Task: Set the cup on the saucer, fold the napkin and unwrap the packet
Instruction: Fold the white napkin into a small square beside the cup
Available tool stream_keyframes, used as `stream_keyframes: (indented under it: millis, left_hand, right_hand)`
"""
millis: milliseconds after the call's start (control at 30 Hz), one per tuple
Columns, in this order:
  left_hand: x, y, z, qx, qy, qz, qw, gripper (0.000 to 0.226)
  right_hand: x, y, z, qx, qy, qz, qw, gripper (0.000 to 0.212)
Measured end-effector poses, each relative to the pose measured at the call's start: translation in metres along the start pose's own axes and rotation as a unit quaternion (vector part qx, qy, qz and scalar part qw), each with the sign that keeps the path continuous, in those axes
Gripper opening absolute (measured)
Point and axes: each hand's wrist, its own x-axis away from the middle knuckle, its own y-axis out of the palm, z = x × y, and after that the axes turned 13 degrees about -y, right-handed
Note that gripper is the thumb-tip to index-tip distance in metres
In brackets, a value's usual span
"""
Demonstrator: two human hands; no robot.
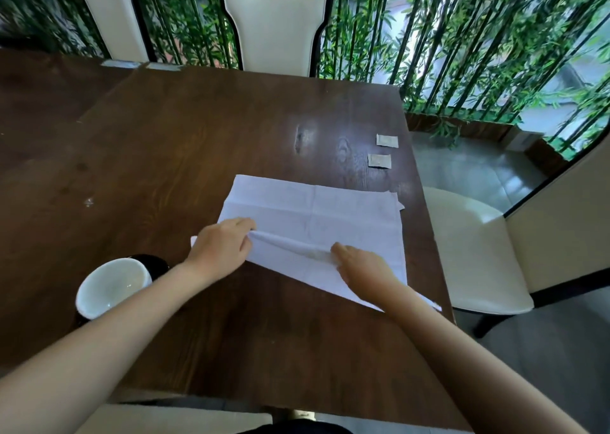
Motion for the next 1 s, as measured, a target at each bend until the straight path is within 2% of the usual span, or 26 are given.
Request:
stream_keyframes:
  millis: [133,300,467,667,1000]
  left_hand:
    - [-0.031,-0.018,0.002,-0.027,0.008,-0.020,0.999,0.013]
    - [-0.073,-0.030,-0.001,-0.057,-0.017,-0.059,0.997,0.010]
    - [-0.119,-0.033,-0.006,-0.074,-0.055,-0.092,0.992,0.016]
    - [-0.167,-0.016,-0.018,-0.071,-0.107,-0.135,0.982,0.018]
    - [-0.215,0.049,-0.046,-0.081,-0.170,-0.222,0.957,0.022]
  right_hand:
    - [-0.004,-0.021,0.026,0.015,0.023,-0.021,0.999,0.034]
    - [-0.016,-0.046,0.060,0.026,0.069,-0.005,0.997,0.018]
    - [-0.042,-0.072,0.091,-0.038,0.105,0.050,0.993,0.018]
    - [-0.080,-0.083,0.126,-0.085,0.137,0.071,0.984,0.015]
    - [-0.135,-0.038,0.162,-0.070,0.185,-0.002,0.980,0.023]
